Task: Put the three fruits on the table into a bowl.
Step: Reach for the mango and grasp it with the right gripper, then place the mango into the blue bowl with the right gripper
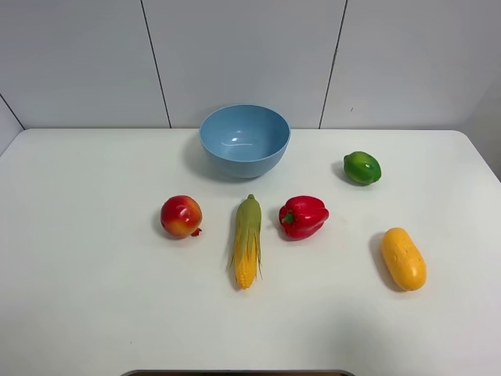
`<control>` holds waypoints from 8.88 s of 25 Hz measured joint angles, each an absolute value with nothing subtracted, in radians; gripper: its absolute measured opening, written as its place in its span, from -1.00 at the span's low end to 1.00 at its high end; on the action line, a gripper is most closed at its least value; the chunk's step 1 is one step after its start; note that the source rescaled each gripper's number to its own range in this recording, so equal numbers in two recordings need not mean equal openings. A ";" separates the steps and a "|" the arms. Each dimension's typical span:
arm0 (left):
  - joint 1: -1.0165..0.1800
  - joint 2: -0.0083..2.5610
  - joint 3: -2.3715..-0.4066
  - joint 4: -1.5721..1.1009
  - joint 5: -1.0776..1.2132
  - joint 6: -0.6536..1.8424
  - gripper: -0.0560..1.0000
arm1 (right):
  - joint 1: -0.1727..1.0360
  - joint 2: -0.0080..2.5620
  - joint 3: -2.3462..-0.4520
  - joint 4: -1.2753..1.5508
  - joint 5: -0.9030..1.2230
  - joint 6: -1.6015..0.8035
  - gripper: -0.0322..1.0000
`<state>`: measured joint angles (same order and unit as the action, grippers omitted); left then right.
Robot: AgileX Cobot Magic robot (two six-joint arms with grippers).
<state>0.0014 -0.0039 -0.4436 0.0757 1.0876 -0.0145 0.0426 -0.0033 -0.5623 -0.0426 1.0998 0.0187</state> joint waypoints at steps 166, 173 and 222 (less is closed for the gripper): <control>0.001 -0.004 -0.444 0.076 1.088 -0.015 -0.89 | 0.062 1.823 -0.695 0.041 0.383 0.056 0.19; 0.001 -0.004 -0.444 0.076 1.088 -0.015 -0.89 | 0.062 1.760 -0.693 0.046 0.431 0.056 0.19; 0.001 -0.004 -0.444 0.076 1.088 -0.015 -0.89 | 0.462 2.023 -1.689 0.056 0.360 0.020 0.19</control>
<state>0.0014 -0.0039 -0.4436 0.0757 1.0876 -0.0145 0.4623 2.0229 -1.6890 0.0557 0.3602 0.0205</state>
